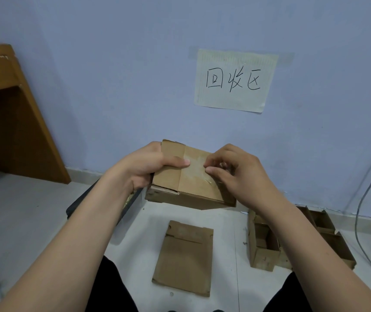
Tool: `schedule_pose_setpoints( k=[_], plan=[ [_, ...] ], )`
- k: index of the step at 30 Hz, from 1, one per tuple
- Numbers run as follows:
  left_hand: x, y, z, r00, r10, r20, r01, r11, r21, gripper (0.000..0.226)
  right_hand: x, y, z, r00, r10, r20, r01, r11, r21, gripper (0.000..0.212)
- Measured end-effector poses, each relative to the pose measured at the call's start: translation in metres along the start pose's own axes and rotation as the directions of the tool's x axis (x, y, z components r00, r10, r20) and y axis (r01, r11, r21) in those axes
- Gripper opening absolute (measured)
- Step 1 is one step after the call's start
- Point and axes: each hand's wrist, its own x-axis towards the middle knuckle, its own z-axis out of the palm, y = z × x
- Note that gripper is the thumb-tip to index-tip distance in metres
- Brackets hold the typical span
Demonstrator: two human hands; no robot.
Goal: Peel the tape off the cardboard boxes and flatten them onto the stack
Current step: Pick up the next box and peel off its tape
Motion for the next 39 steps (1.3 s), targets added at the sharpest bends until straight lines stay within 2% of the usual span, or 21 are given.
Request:
schedule_pose_setpoints(
  k=[4,9,19,25,39],
  plan=[
    [-0.0019,0.0003,0.0023,1.0,-0.002,0.005,0.002,1.0,-0.026,0.019,-0.0001,-0.001,0.0005,0.999,0.031,0.016,-0.032,0.999,0.036,0.008],
    [-0.0019,0.0004,0.0041,1.0,-0.008,0.01,0.008,0.998,-0.061,0.021,-0.0005,-0.0028,-0.0017,0.999,0.049,0.002,-0.049,0.996,0.07,0.009],
    [-0.0033,0.001,0.0061,1.0,-0.019,0.008,0.02,0.998,-0.061,0.017,-0.0012,-0.0005,0.0001,0.994,0.035,0.101,-0.038,0.999,0.03,0.012],
    [-0.0013,0.0025,0.0033,1.0,-0.009,-0.01,0.009,0.997,-0.072,0.022,-0.004,0.0003,0.0019,1.0,0.016,-0.012,-0.015,0.995,0.094,0.01],
    [-0.0038,0.0014,-0.0028,1.0,-0.014,-0.002,0.014,0.995,-0.1,0.016,-0.0027,-0.0083,0.0051,1.0,-0.001,-0.026,0.003,0.996,0.092,0.009]
  ],
)
